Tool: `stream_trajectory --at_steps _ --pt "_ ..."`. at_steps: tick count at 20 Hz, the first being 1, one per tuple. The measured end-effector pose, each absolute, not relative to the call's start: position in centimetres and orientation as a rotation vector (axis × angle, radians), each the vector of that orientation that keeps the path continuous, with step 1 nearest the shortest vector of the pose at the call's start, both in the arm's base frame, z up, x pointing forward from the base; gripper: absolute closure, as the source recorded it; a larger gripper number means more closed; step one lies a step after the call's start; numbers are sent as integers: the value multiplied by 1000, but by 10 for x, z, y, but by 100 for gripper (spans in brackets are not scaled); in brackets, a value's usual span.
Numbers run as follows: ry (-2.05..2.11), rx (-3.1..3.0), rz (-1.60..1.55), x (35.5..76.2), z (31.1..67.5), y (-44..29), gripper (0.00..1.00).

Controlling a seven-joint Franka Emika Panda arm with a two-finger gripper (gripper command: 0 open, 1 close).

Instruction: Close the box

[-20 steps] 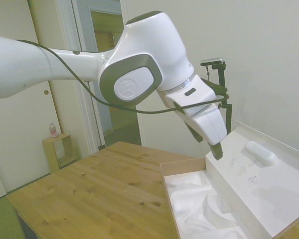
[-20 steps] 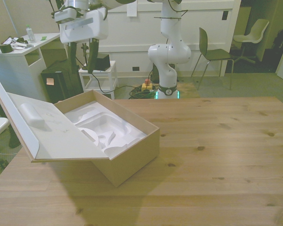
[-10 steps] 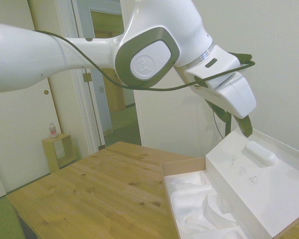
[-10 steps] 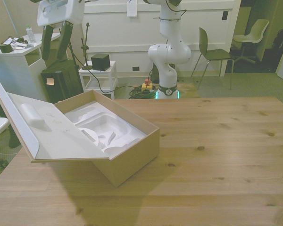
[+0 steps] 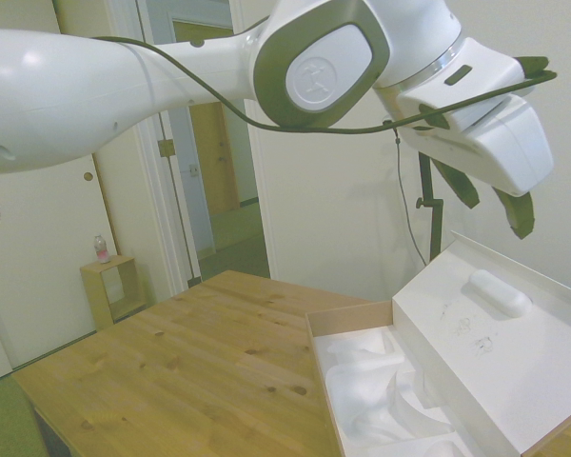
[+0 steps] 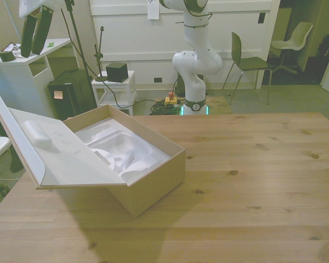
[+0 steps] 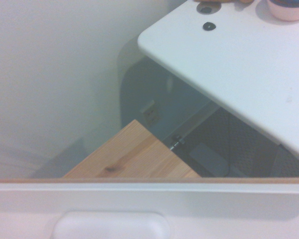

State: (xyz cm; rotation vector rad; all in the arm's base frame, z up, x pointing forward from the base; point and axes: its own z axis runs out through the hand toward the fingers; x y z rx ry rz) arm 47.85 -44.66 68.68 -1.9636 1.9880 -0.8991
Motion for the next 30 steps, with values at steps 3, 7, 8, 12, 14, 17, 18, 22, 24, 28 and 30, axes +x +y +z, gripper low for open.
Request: stream_trajectory --at_steps 3,7,8,12,14,17,18,22,24,28,30 --pt "1995 -1978 -905 502 676 -453 0" --pt "2019 -1972 -908 536 655 -463 0" --pt "2028 -1968 -916 542 652 -467 0" --pt "2059 -1950 -950 557 644 -484 0" --pt "2067 -1947 -962 564 640 -489 0" --pt "2077 -1963 -934 575 629 -492 0" --pt "2080 -1967 -929 579 624 -493 0" --pt "2093 -1973 -920 592 605 -500 0" --pt "2102 -1973 -912 594 600 -504 0" --pt "2090 -1955 -883 600 588 -508 0" --pt "2089 -1957 -867 603 578 -510 0"
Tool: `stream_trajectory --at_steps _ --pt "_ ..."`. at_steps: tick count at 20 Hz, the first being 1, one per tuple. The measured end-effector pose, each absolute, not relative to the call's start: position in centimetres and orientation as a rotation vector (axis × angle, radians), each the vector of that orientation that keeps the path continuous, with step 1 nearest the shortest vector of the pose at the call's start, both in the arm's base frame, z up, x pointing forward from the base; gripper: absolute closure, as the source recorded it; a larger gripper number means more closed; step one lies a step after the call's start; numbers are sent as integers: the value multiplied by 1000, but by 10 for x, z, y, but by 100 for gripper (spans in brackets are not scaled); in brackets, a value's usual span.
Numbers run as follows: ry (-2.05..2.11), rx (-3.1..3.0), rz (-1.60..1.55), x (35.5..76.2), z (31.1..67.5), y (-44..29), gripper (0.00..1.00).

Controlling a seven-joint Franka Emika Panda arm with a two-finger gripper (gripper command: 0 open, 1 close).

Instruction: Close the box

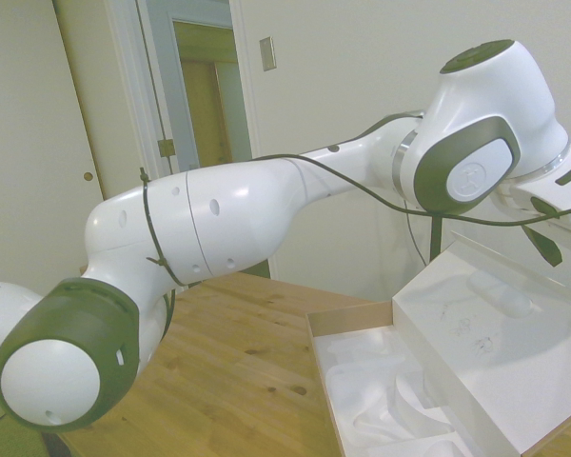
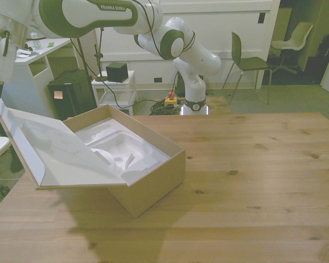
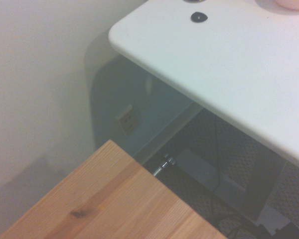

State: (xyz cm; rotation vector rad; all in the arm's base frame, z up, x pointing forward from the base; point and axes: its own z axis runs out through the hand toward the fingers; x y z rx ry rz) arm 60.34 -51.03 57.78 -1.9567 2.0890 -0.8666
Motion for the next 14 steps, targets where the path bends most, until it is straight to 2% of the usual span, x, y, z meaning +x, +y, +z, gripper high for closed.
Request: stream_trajectory --at_steps 7,14 --pt "2038 -2001 -776 624 554 -497 0" --pt "1856 -1976 -553 628 573 -462 0"
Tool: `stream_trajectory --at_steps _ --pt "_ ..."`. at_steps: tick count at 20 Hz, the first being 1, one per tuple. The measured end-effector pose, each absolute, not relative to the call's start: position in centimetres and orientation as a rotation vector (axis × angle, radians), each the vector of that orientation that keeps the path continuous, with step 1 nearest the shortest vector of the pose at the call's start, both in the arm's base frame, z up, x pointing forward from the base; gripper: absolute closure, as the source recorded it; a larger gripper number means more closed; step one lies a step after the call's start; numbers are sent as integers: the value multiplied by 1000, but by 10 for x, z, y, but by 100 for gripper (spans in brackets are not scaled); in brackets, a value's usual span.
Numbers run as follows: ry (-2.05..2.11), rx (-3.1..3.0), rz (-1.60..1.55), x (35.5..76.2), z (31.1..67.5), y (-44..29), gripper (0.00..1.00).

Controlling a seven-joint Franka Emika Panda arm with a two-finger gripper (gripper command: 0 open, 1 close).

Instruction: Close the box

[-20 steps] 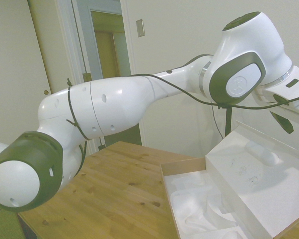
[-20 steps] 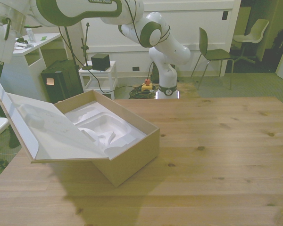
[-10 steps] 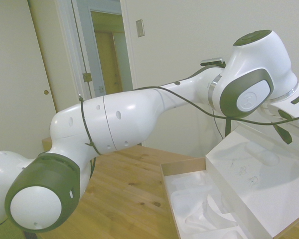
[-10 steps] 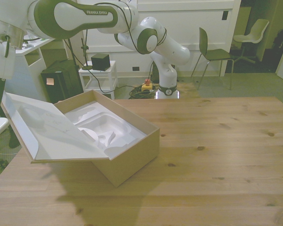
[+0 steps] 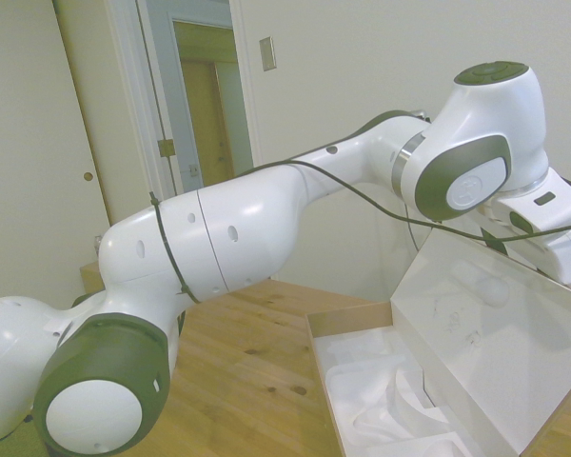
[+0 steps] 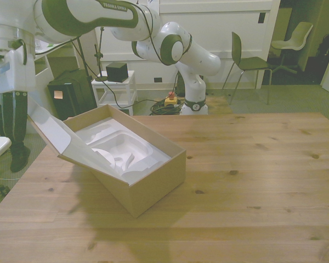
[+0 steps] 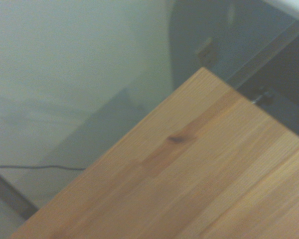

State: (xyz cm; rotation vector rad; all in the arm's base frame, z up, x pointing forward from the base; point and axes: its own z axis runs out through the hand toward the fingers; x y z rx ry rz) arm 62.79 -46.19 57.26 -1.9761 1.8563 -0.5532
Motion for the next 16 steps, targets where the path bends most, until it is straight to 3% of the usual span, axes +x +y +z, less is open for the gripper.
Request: stream_trajectory --at_steps 10,16 --pt "1696 -1983 -333 626 606 -384 0" --pt "1724 -1957 -272 594 572 -399 0"
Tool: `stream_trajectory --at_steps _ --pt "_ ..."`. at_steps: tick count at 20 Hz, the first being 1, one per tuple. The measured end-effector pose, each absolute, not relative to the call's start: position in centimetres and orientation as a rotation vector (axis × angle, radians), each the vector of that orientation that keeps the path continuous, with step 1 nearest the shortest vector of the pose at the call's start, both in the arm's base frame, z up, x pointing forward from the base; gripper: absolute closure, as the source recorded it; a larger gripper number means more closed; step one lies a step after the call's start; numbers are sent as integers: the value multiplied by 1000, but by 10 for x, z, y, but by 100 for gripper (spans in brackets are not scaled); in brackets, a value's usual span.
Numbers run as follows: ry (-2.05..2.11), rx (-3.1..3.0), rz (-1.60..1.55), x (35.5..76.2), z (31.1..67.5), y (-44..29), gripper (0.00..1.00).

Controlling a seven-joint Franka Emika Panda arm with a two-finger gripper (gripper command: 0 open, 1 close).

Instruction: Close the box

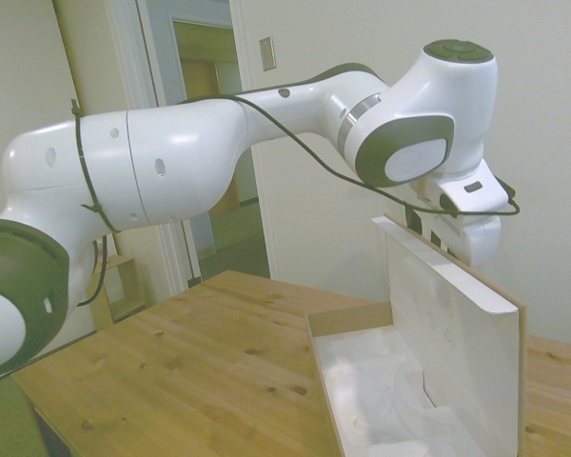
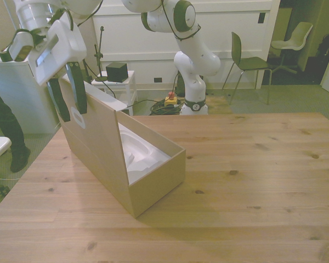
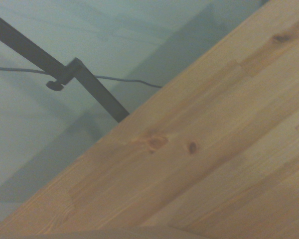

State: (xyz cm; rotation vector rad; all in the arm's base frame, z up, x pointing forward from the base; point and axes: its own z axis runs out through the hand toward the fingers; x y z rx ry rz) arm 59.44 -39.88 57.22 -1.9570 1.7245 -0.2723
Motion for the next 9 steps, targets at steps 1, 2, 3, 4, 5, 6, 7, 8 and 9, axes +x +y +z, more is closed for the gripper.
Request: stream_trajectory --at_steps 1,2,3,4,5,6,7,8,9 --pt "1720 -1949 -258 593 565 -394 0" --pt "1711 -1945 -244 596 560 -383 0" --pt "1696 -1944 -228 599 556 -369 0" --pt "1675 -1951 -214 603 553 -351 0" --pt "1650 -1970 -201 608 551 -328 0" --pt "1625 -1991 -191 613 549 -303 0" --pt "1604 -2009 -190 617 547 -280 0" --pt "1586 -2023 -195 620 545 -256 0" --pt "1574 -2032 -205 623 543 -232 0"
